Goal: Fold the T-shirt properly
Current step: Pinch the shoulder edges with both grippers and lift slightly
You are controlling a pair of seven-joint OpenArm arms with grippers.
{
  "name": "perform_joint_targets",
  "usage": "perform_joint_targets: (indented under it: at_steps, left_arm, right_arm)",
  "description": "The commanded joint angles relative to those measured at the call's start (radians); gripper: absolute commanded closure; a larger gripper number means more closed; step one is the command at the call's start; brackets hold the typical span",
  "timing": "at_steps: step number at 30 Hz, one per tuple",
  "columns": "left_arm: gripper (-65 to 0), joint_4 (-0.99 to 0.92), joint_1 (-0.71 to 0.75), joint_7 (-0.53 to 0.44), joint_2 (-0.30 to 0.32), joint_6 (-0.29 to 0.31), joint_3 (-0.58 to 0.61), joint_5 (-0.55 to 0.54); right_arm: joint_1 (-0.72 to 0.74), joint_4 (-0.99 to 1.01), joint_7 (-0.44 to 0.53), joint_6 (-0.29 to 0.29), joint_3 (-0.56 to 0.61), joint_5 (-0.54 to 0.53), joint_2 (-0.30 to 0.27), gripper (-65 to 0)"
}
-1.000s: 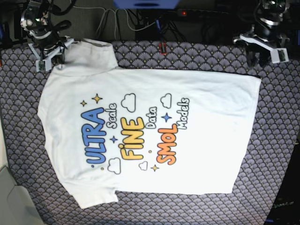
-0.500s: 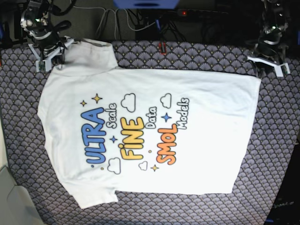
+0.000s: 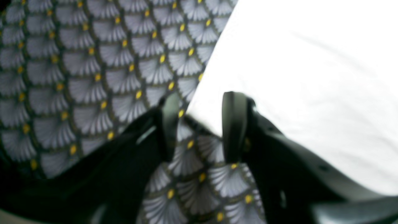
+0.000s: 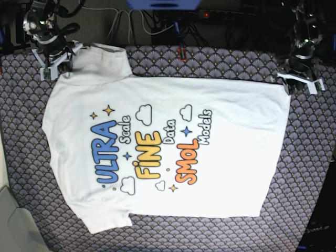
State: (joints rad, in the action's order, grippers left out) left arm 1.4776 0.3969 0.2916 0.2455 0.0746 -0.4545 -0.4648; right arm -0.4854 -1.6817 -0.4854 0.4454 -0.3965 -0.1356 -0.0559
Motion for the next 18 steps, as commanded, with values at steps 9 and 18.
perform_joint_targets:
  at_steps: [9, 18]
  left_arm:
    - [-23.5, -0.044, -0.023, -0.025, 0.013, 0.003, -0.005, -0.004]
    - [-23.5, -0.045, -0.042, -0.025, 0.015, 0.003, 0.047, -0.004]
  right_arm:
    - [0.000, 0.012, -0.065, 0.013, 0.006, 0.029, -0.002, 0.0]
    - [0.000, 0.012, -0.065, 0.013, 0.006, 0.029, -0.002, 0.0]
